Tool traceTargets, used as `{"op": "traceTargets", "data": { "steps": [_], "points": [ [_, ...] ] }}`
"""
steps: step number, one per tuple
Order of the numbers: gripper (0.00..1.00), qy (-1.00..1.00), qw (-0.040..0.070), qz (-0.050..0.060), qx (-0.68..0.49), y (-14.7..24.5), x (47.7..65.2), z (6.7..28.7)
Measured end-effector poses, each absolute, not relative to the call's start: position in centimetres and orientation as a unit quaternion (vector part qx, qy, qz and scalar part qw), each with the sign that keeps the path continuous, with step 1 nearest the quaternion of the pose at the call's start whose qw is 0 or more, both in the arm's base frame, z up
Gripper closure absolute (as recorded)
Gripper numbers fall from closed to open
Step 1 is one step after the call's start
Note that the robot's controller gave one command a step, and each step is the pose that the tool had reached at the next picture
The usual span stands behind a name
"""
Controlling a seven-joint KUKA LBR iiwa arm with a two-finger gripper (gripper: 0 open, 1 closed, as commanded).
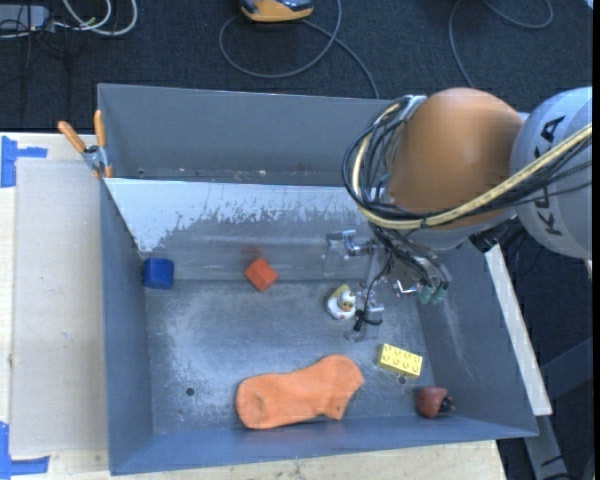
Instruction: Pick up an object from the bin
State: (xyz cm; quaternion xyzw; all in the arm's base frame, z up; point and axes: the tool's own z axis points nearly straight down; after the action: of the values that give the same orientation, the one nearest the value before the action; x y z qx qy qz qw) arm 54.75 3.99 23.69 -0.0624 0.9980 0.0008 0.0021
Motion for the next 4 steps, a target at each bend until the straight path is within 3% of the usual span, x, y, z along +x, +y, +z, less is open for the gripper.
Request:
{"op": "traceTargets", "data": {
  "steps": [1,3,4],
  "points": [
    [0.00,0.999,-0.005,0.000,-0.050,0.7,53.4,20.2],
    [0.00,0.985,-0.002,0.001,-0.172,2.0,51.3,14.0],
    [0.00,0.995,-0.003,0.000,-0.095,3.1,50.7,11.2]
  ]
}}
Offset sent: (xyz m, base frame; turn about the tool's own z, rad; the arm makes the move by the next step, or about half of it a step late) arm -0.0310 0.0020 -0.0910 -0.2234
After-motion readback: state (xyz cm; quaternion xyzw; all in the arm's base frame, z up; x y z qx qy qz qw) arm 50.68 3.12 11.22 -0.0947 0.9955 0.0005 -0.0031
